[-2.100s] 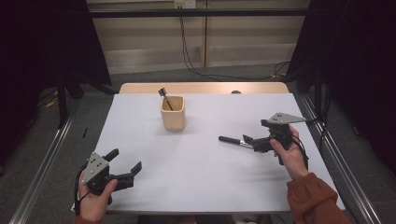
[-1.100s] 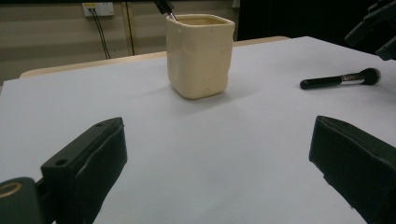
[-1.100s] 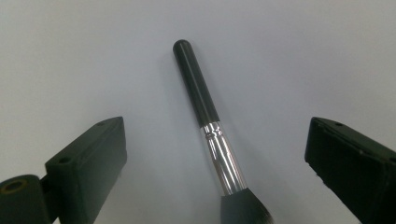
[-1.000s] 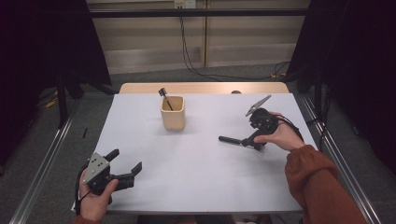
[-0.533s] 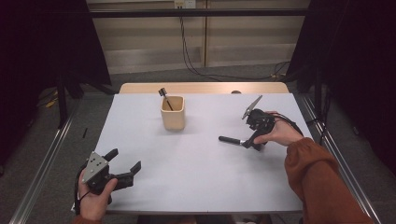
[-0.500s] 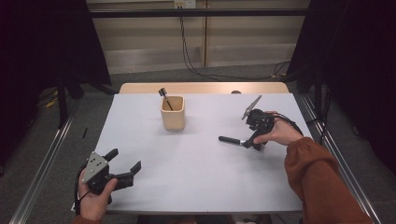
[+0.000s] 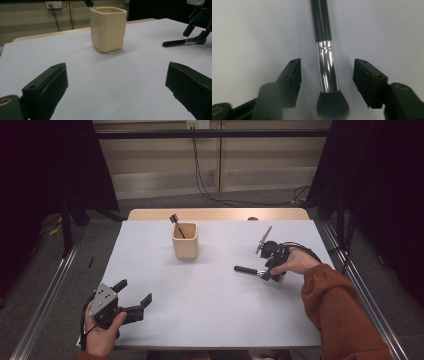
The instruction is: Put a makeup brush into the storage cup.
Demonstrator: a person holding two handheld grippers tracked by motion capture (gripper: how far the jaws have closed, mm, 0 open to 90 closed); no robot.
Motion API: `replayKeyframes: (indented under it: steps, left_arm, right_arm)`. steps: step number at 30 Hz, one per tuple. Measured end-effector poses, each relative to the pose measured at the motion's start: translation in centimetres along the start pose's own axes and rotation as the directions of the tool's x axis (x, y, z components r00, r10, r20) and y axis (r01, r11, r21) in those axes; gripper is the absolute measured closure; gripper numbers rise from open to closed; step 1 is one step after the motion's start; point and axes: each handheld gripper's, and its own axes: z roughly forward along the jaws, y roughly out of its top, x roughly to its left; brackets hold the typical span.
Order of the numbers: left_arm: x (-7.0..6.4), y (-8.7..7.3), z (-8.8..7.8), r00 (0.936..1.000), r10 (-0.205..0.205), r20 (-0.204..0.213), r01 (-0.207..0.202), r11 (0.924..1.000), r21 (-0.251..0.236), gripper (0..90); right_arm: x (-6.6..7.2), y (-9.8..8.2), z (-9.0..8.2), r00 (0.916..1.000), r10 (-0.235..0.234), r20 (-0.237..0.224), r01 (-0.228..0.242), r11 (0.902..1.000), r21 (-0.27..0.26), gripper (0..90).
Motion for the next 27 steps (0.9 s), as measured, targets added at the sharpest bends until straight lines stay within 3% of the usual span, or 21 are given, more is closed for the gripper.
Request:
replayKeyframes:
  steps: [4,15,27]
  left_arm:
    - [0.0,0.0,0.0,1.0,0.001,0.001,-0.001,1.0,0.0,4.2]
    - [0.1,0.0,0.0,1.0,0.004,-0.001,-0.004,1.0,0.0,4.2]
    - [0.1,0.0,0.1,0.9999,0.01,0.002,-0.01,0.9999,0.003,4.2]
  right_arm:
    - [-0.1,0.0,0.3,0.9999,-0.013,0.008,0.013,0.9998,0.017,51.1]
    - [-0.1,0.3,1.2,0.9991,-0.041,0.002,0.041,0.9969,0.066,64.8]
    - [0.0,0.6,1.4,0.9996,-0.029,0.005,0.028,0.9952,0.094,71.3]
